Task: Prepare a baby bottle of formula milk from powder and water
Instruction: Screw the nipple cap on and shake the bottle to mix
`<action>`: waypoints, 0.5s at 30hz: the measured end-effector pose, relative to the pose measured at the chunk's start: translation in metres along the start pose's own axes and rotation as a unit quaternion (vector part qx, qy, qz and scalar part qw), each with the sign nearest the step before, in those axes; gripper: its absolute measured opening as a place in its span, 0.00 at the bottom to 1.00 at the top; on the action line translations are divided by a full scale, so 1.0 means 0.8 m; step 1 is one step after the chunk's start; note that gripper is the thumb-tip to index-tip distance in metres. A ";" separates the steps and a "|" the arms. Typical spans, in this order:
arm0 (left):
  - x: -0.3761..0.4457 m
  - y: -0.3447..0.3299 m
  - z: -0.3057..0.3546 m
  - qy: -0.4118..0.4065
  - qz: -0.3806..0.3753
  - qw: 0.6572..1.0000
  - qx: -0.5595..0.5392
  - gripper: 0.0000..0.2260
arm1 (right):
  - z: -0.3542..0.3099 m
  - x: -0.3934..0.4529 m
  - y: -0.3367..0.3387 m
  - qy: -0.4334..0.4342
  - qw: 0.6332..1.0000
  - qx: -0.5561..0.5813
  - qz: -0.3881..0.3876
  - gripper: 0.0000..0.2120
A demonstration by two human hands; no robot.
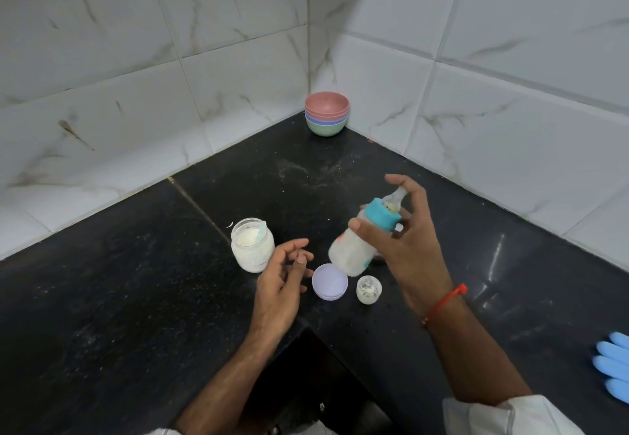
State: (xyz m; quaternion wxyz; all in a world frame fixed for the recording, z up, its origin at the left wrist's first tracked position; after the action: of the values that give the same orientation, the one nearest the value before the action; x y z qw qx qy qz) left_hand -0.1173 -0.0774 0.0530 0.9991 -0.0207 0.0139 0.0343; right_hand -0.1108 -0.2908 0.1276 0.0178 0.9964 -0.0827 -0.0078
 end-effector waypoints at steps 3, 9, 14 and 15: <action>-0.001 -0.002 0.001 0.000 -0.001 1.000 -0.006 0.11 | 0.005 0.002 0.004 -0.023 0.999 0.020 0.013 0.32; 0.000 0.002 0.001 0.001 0.006 1.000 -0.009 0.12 | 0.017 -0.002 0.001 -0.045 0.998 0.042 -0.006 0.32; -0.002 0.002 0.001 0.003 0.005 1.000 -0.012 0.12 | 0.019 -0.002 0.004 -0.033 0.999 0.031 0.015 0.32; -0.003 0.002 0.001 0.002 0.005 1.000 -0.012 0.12 | 0.020 -0.002 0.004 -0.039 0.998 0.040 0.018 0.31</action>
State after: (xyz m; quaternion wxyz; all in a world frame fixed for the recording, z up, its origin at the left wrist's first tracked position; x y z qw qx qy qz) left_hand -0.1197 -0.0759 0.0540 0.9986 -0.0325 0.0160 0.0393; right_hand -0.1136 -0.2943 0.1120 -0.0254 0.9936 -0.1011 -0.0429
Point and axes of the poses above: each hand's wrist, its own x-axis towards the middle knuckle, its own y-axis out of the back of the hand, z = x × y, the point moved 10 cm from there along x, towards the middle knuckle, and after that the axes turned 11 degrees about -x, right-handed, at the moved point
